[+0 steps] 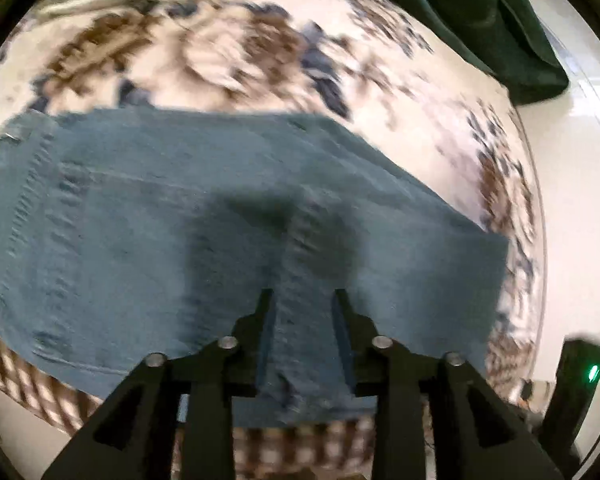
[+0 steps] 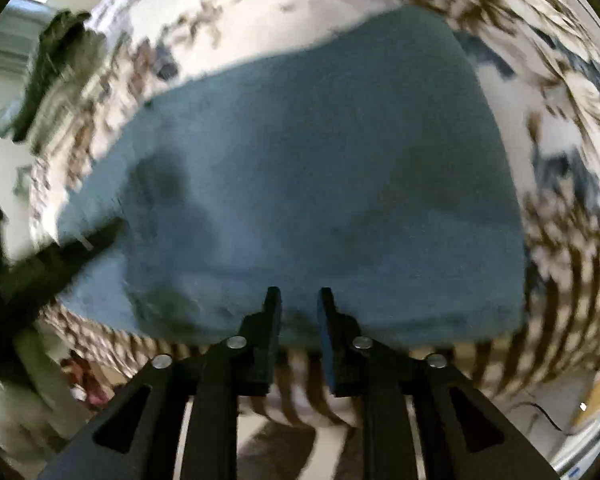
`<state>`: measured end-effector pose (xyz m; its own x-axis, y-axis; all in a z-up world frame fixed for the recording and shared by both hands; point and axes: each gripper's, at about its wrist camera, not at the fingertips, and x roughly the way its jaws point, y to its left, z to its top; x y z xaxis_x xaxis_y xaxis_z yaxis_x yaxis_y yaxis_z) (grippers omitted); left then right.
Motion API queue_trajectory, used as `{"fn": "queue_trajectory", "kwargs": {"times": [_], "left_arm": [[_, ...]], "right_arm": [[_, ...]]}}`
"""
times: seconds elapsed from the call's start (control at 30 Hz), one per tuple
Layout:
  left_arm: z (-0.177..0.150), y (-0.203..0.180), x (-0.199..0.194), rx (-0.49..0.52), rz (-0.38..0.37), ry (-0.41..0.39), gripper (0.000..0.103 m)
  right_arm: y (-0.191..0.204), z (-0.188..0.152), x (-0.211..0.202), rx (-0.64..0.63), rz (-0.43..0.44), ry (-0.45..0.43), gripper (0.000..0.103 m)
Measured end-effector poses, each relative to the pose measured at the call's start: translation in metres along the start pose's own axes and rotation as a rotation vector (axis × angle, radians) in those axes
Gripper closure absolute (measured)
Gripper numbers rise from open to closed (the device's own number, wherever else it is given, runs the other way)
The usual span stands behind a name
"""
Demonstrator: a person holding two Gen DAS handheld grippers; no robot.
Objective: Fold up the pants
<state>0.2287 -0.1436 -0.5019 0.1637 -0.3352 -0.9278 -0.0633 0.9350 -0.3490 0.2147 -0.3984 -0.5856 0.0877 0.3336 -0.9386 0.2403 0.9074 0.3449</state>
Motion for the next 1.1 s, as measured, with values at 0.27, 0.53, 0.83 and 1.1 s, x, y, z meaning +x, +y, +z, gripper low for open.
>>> {"fn": "queue_trajectory", "kwargs": {"times": [0.27, 0.53, 0.83, 1.1], "left_arm": [[-0.03, 0.0, 0.042, 0.044, -0.034, 0.167, 0.076], [-0.049, 0.004, 0.033, 0.055, -0.038, 0.156, 0.076], [-0.046, 0.021, 0.05, 0.043, -0.168, 0.153, 0.066], [-0.046, 0.038, -0.031, 0.033, -0.165, 0.016, 0.021]], "right_arm": [[0.025, -0.008, 0.034, -0.068, -0.065, 0.125, 0.071], [0.029, -0.019, 0.043, -0.074, -0.118, 0.153, 0.071], [0.039, -0.019, 0.06, -0.09, -0.153, 0.153, 0.069], [0.035, -0.031, -0.004, -0.066, -0.139, 0.063, 0.004]]}}
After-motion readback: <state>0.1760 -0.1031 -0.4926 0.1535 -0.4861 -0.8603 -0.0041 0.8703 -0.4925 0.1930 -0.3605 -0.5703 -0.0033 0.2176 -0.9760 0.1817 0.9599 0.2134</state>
